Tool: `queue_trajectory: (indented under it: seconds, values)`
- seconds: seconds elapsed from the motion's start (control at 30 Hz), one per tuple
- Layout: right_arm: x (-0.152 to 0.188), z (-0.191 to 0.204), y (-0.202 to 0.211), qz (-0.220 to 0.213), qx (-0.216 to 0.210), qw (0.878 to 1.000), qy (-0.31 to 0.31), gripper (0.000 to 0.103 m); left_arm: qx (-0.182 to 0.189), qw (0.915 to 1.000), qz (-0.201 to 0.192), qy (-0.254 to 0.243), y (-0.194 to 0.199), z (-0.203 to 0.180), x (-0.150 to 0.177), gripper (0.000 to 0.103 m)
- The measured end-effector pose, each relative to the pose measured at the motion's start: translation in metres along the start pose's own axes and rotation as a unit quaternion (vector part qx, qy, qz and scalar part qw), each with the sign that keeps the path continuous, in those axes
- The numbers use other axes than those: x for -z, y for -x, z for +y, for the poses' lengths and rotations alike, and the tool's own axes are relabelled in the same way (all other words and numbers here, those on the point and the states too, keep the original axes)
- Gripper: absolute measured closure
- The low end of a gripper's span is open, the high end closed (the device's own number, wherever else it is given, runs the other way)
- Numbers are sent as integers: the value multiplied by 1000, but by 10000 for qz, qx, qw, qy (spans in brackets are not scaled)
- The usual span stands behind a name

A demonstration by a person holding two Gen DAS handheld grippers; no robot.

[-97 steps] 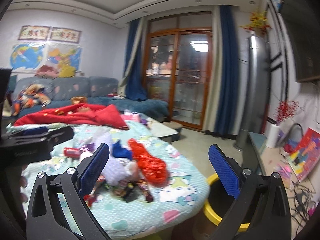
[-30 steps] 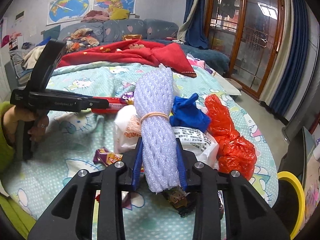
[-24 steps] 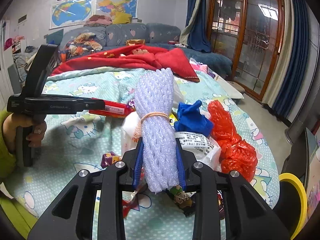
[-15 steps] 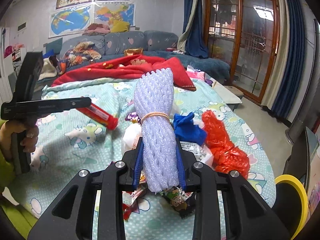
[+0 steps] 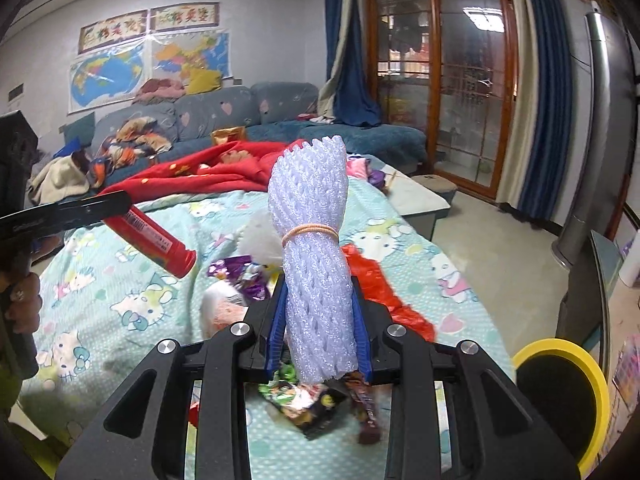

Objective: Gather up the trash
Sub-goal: 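Carry the mesh net and red can over the yellow-rimmed bin with both tools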

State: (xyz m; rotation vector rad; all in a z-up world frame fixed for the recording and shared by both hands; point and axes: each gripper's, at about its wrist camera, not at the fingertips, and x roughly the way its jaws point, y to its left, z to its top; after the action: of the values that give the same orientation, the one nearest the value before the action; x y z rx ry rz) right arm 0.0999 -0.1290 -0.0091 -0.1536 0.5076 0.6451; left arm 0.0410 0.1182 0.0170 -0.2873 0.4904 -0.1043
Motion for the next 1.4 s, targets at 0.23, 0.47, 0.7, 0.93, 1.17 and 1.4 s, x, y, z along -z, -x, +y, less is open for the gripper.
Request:
queue_trajectory:
  seconds: [0.23, 0.47, 0.7, 0.93, 1.17, 1.4]
  values:
    - [-2, -30, 13, -79, 256, 9990, -359, 75, 204, 9995, 132, -218, -21, -35, -4, 77]
    - [-4, -60, 26, -213, 549, 9959, -687, 75, 396, 9978, 295, -454, -44, -68, -4, 77]
    - [3, -87, 27, -113, 670, 9927, -1001, 75, 637, 9951, 391, -654, -64, -103, -7, 77]
    - [7, -112, 31, -138, 804, 9880, -1312, 75, 874, 9916, 465, -828, -84, -132, -8, 77]
    - [21, -149, 39, -119, 1084, 9787, -1742, 75, 1105, 9868, 588, -1027, -109, -165, -5, 77]
    - [49, -191, 50, -15, 1541, 9631, -2205, 75, 1441, 9803, 686, -1168, -131, -205, 0, 77]
